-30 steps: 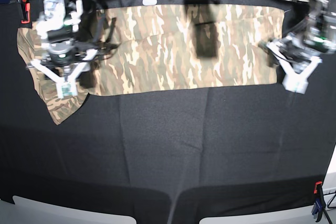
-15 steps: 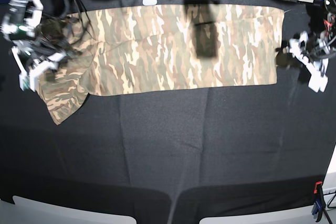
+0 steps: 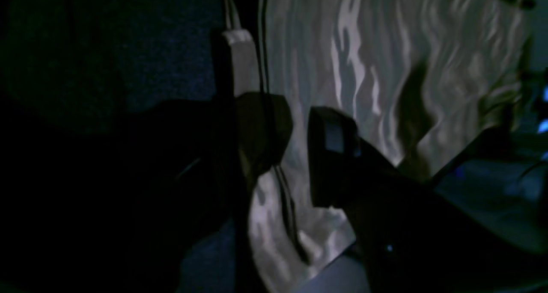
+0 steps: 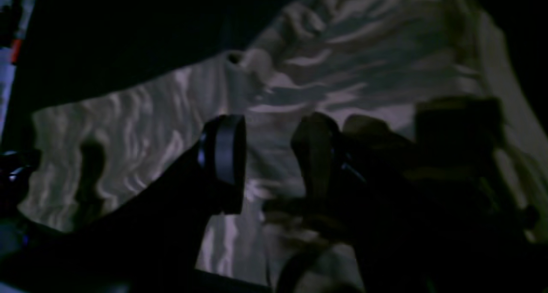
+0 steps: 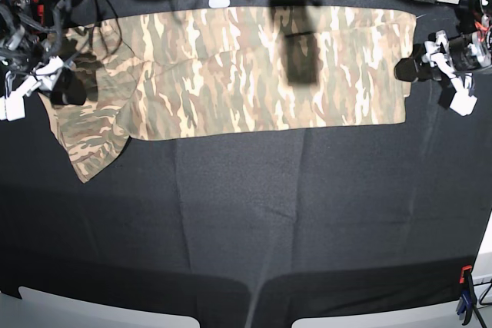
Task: Layout the t-shirt on the table in an organized manner, then fold the t-shirt properly
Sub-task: 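Grasp both ends of the shirt strip with both grippers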
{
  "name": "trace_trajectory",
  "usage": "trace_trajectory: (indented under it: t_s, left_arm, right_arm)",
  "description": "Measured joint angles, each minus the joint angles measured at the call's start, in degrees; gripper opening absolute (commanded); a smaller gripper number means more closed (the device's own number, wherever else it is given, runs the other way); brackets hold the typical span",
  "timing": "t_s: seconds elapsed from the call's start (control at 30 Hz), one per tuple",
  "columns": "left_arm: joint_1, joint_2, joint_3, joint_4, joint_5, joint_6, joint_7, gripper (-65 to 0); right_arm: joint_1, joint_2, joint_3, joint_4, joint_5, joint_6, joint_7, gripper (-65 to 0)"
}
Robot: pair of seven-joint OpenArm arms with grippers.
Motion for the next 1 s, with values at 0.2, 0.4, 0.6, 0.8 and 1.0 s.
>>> trace_trajectory:
  t_s: [0.2, 0.4, 0.6, 0.8, 1.0]
  left_arm:
    - [0.09, 0.28, 0.0, -0.04, -2.05, -1.57, 3.17, -39.4]
    - [0.0, 3.85, -0.02, -0.04, -1.99, -1.68, 2.1, -39.4]
    - [0.0, 4.37, 0.0, -0.04, -2.08, -1.73, 1.42, -39.4]
    - [0.0, 2.38, 0.0, -0.04, -1.44, -1.68, 0.9, -47.5]
    - [0.02, 2.75, 0.0, -0.04, -2.14, -1.66, 1.07, -47.6]
  right_arm:
    - [0.0, -0.15, 0.0, 0.0, 1.29, -0.02, -0.02, -41.1]
    - [0.0, -0.17, 0.0, 0.0, 1.27, 0.0, -0.02, -41.1]
    - [-0.02, -0.17, 0.0, 0.0, 1.27, 0.0, -0.04, -41.1]
    - [-0.02, -0.17, 0.0, 0.0, 1.25, -0.02, 0.0, -41.1]
    - [-0.02, -0.15, 0.0, 0.0, 1.25, 0.0, 0.15, -41.1]
